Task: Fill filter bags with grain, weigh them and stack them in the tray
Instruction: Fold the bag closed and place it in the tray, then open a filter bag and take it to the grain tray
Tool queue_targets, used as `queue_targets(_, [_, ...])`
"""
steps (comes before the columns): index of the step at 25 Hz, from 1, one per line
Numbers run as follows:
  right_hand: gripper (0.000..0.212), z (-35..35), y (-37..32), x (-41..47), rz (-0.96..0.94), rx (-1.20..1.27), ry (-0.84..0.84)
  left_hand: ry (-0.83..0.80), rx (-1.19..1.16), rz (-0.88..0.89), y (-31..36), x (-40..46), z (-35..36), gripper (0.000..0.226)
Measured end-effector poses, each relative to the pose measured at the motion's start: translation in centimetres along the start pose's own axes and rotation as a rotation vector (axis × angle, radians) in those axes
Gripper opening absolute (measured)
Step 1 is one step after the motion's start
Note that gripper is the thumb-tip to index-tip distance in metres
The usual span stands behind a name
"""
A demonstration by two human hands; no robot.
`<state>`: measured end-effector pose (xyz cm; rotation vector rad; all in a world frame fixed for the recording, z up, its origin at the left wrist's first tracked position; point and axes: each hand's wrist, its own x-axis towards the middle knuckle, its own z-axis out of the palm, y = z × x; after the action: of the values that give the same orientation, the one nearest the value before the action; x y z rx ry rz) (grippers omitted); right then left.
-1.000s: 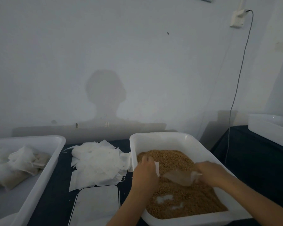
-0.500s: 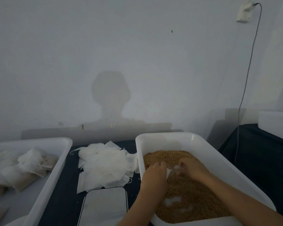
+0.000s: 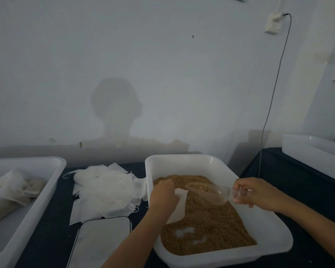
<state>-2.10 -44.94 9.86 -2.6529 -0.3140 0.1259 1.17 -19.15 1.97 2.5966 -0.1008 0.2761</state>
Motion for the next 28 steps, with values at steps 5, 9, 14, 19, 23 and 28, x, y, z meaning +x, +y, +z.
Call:
queue_targets(5, [0.014,0.1,-1.7,-1.2,-0.03,-0.066,-0.045,0.029,-0.001,0.046,0.0,-0.3,0.0,0.018])
queue_targets(9, [0.016,-0.5,-3.1,-0.9,-0.017,-0.337,-0.02,0.027,0.06,0.139,0.0,-0.7,0.0,0.022])
queue_targets(14, [0.016,-1.4,-4.3,-0.4,-0.019,-0.474,-0.03,0.053,0.069,0.197,0.0,-0.8,0.1,0.021])
queue_targets(19, [0.023,-2.0,-5.0,0.0,-0.033,-0.568,-0.041,0.06,0.083,0.233,0.1,-0.9,0.1,0.018])
queue_targets(23, [0.027,-2.5,-5.5,0.2,-0.042,-0.621,-0.046,0.069,0.087,0.235,0.0,-0.9,0.1,0.018])
queue_targets(28, [0.027,-2.6,-5.8,0.3,-0.039,-0.643,-0.055,0.048,0.076,0.224,-0.1,-0.8,0.1,0.017])
